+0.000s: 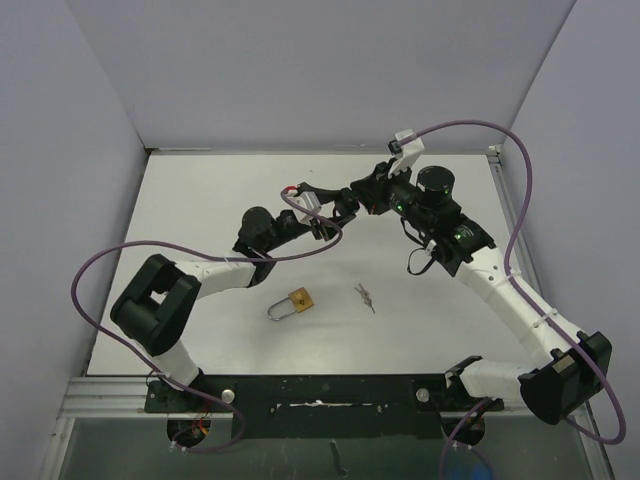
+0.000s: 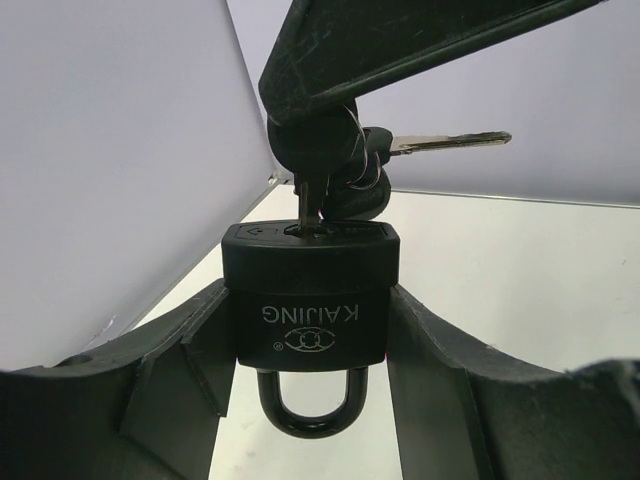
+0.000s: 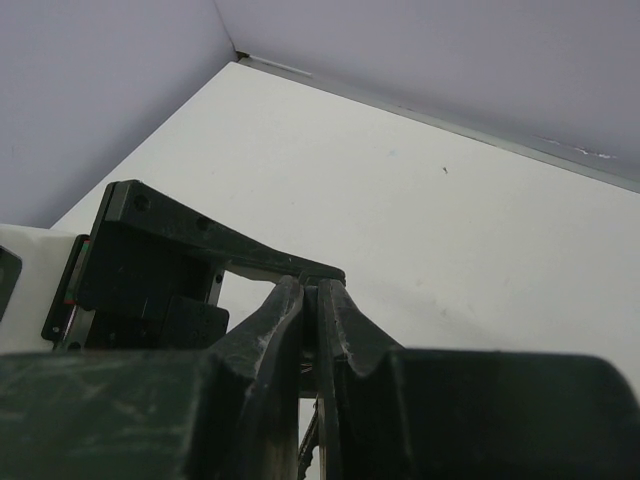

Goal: Unlock with the key

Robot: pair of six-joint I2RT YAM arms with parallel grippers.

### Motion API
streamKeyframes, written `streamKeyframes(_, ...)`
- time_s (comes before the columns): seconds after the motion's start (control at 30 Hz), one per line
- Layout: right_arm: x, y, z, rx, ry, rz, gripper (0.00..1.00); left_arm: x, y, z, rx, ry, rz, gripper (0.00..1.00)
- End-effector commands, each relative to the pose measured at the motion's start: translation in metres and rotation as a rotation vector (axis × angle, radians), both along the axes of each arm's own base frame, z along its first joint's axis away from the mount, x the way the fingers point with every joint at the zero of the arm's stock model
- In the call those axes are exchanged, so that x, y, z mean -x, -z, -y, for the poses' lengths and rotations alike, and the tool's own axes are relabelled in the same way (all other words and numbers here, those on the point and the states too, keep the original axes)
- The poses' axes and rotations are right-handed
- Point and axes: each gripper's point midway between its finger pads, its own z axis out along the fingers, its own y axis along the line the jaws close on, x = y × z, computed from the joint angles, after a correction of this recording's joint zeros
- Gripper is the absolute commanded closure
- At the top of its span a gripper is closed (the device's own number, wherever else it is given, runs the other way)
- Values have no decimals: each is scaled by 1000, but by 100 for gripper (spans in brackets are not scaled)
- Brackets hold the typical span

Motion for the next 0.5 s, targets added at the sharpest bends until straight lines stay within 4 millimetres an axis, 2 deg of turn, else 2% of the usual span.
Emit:
streamKeyframes(0.0,21,20,-10,18,-56,-93,100,16,-121,-22,272,-8,310,100)
streamKeyframes(0.23,15,20,-11,16,-47,-112,100,27,-116,-15,223,49,368,100)
streamKeyframes(0.47,9,11,-17,-2,-53,-105,100,28,-112,-11,191,56,353,100)
